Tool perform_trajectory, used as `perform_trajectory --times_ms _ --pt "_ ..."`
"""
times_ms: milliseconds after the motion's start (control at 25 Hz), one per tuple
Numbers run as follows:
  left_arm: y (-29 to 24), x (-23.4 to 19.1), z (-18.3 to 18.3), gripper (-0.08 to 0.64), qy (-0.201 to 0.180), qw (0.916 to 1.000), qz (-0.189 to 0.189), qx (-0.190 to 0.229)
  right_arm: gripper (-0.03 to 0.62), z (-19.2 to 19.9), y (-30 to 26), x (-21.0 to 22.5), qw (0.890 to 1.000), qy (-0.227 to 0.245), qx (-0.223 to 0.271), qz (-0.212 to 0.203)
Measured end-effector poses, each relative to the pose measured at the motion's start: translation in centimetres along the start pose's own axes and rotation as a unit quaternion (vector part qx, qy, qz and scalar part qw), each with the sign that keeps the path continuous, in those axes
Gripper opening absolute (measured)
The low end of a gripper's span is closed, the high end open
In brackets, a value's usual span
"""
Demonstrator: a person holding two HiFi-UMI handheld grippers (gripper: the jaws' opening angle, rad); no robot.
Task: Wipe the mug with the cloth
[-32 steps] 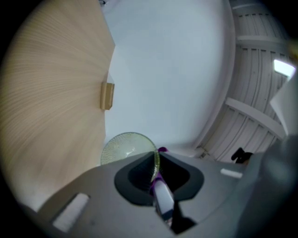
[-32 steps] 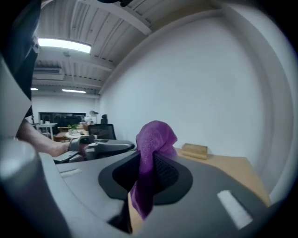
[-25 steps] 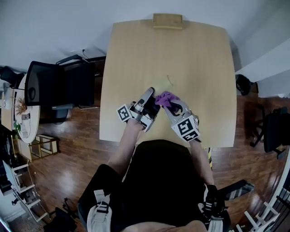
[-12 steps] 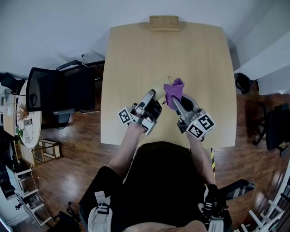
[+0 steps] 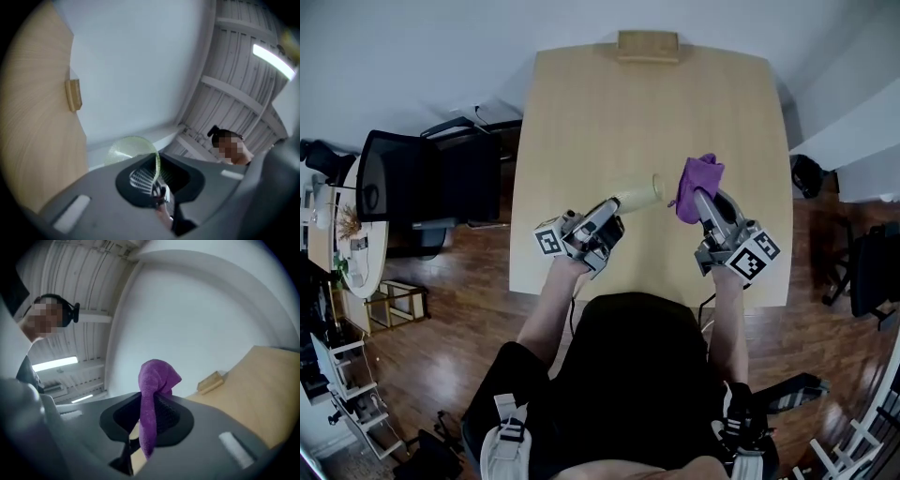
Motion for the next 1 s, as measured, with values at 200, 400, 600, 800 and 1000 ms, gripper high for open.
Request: perform_trajectory --times_ms 200,400,600,800,1000 --pt "-1.1 0.6 2.2 0.046 -0.008 0.9984 0.024 -0.051 0.060 0.1 -2.2 -3.3 0.995 -0.032 -0.037 -0.089" --pt "-0.7 1.0 2.5 0.051 -0.004 0.9972 0.043 -0.061 0.060 3.3 -1.0 1.2 0.995 -0.030 -0.098 0.006" --pt "0.0 0.5 2.2 0.043 -0.016 0.9981 0.020 -0.055 0.060 2.8 1.1 2.0 0.994 -0.041 -0.086 0.062" --pt "0.2 0.0 1.9 0.043 -0.026 0.9985 0.006 -0.048 0.060 -0.1 0.1 -2.4 0.996 -0.067 -0.044 -0.042" --pt "-1.2 0.4 3.6 0.055 -0.018 0.9958 0.038 -0.082 0.060 2.4 0.1 -0.1 0.995 -0.062 -0.075 -0.003"
Point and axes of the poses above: the fingertips, and each gripper's own axes: y backward along the fingers, x to its right, z out of its underside, the point moved 8 cm from there along y, backward along the fingers, and after that the axes turned 11 degrees about x, right-handed, at the moved point
